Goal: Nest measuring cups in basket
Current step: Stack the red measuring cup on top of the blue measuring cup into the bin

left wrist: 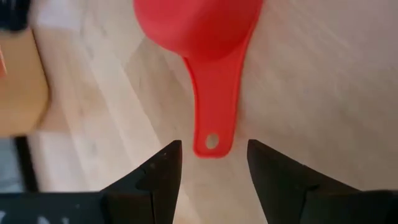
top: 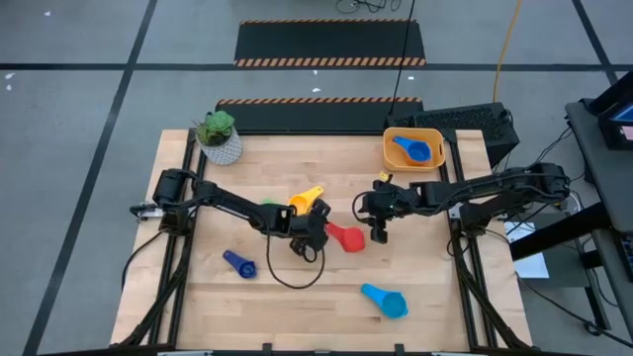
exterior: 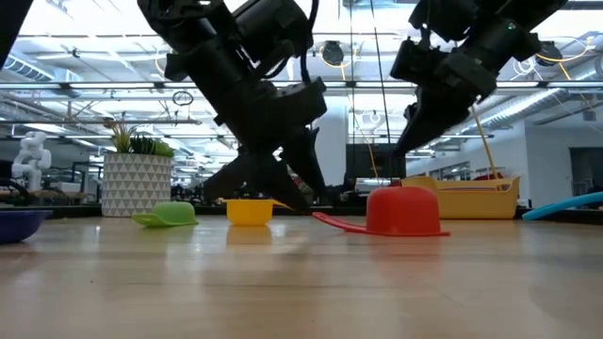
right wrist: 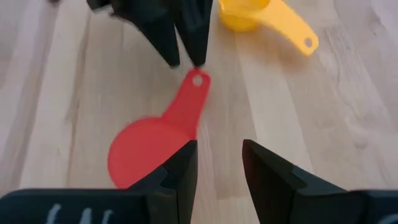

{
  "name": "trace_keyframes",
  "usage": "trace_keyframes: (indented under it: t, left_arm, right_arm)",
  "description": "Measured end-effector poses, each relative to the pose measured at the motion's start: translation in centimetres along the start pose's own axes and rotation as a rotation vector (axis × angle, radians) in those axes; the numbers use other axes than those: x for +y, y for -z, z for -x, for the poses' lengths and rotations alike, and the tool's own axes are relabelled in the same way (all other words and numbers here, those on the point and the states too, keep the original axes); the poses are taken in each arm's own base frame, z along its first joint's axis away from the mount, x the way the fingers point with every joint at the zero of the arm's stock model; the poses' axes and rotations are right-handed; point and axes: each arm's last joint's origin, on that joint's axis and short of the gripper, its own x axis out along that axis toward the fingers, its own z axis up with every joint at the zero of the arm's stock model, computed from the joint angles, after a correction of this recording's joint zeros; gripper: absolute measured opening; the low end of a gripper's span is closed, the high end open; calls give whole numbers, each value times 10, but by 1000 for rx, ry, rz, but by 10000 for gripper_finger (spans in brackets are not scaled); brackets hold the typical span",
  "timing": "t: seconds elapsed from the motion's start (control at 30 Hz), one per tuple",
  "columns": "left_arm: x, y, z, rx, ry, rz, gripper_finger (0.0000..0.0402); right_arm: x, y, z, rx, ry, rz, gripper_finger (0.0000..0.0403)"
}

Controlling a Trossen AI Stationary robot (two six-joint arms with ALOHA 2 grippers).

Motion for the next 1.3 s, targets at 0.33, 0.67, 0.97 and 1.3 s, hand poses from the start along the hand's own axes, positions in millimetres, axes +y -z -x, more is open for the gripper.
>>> trace_keyframes:
  t: [0.33,0.67,0.97,1.3]
  left_arm:
    - [-2,8,-21,14,-4,-377,186]
    - [-2,9,-32,2,-34,-447,139]
    - [3,16,-35,-5,-23,-404,22]
    - [12,11,-29,-34,-62,-204,8]
  right_arm:
    - [0,1,0,11,0,2,121]
    - [0,4,1,41,3,7,121]
    - [0,4,1,37,3,10,121]
    - [1,-5,24,-74,63,33,121]
